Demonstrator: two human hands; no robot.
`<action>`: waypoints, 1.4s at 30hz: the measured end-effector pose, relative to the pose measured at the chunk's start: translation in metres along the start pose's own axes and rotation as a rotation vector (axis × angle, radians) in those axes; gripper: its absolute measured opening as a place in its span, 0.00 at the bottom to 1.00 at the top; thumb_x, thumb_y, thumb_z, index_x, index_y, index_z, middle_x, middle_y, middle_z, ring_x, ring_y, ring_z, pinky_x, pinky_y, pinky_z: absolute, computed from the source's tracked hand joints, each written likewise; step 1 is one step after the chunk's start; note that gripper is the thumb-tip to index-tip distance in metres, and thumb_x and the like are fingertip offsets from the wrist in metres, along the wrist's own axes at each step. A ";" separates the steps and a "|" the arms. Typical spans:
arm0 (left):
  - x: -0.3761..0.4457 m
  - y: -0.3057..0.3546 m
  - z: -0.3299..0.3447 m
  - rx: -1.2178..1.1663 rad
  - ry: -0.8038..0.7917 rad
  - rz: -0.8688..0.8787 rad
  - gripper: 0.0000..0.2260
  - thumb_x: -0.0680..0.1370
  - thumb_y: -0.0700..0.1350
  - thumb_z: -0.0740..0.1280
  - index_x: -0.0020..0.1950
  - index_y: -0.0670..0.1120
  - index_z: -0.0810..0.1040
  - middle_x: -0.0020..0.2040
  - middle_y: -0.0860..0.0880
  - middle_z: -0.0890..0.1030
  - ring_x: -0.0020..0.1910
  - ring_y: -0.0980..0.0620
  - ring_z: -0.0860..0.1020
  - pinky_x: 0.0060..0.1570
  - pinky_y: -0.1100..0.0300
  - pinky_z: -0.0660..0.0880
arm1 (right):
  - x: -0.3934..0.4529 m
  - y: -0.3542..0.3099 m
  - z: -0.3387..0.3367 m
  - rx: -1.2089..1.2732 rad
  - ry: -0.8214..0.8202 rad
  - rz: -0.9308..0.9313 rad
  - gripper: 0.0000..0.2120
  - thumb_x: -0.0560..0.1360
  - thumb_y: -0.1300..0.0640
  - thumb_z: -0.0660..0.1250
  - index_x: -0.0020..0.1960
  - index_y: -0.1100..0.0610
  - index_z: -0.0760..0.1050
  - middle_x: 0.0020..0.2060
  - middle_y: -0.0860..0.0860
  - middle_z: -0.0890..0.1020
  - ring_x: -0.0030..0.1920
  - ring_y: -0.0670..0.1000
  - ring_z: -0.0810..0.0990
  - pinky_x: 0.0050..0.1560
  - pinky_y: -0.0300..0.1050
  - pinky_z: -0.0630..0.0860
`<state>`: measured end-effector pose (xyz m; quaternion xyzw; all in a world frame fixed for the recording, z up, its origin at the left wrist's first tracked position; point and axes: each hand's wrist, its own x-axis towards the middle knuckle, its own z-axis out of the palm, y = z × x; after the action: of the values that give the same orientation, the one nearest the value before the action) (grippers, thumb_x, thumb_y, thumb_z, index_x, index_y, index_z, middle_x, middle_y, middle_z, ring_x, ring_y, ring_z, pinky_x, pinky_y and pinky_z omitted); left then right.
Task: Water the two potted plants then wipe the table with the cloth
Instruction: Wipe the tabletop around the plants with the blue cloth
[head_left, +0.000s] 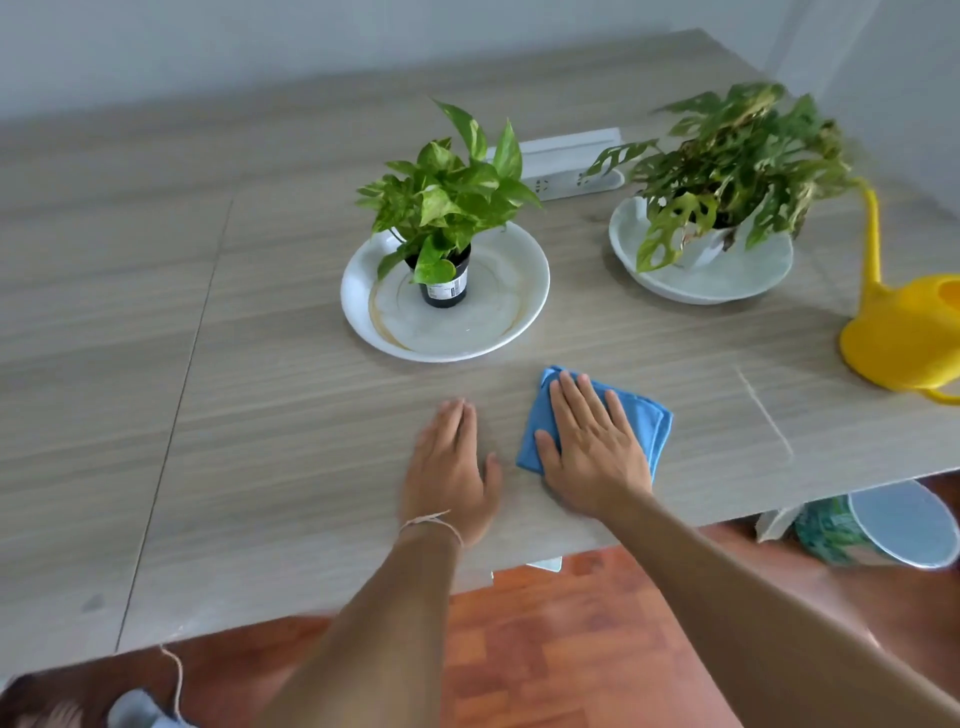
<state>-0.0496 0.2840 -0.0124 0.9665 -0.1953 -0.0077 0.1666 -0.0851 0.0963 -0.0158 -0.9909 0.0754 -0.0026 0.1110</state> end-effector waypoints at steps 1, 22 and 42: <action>-0.001 0.000 0.000 -0.007 -0.006 0.006 0.29 0.79 0.51 0.59 0.77 0.40 0.61 0.79 0.43 0.61 0.79 0.47 0.56 0.77 0.49 0.55 | -0.018 -0.005 0.001 -0.009 0.005 -0.014 0.33 0.83 0.43 0.49 0.83 0.60 0.52 0.83 0.53 0.55 0.82 0.52 0.48 0.81 0.55 0.44; 0.001 -0.001 0.001 0.048 -0.005 0.020 0.27 0.77 0.50 0.60 0.73 0.39 0.69 0.76 0.40 0.67 0.76 0.42 0.63 0.74 0.45 0.63 | 0.138 0.040 -0.006 -0.024 -0.016 0.098 0.32 0.84 0.43 0.44 0.83 0.59 0.47 0.83 0.51 0.50 0.82 0.51 0.45 0.81 0.53 0.41; 0.004 -0.003 0.000 0.005 0.009 0.039 0.26 0.76 0.50 0.59 0.72 0.40 0.71 0.74 0.41 0.69 0.75 0.42 0.66 0.71 0.44 0.67 | 0.187 0.046 -0.016 -0.080 -0.006 0.105 0.30 0.84 0.45 0.44 0.83 0.57 0.50 0.83 0.52 0.54 0.82 0.52 0.49 0.80 0.57 0.46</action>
<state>-0.0446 0.2847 -0.0134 0.9629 -0.2135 0.0006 0.1652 0.0931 0.0208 -0.0125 -0.9893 0.1269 0.0092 0.0717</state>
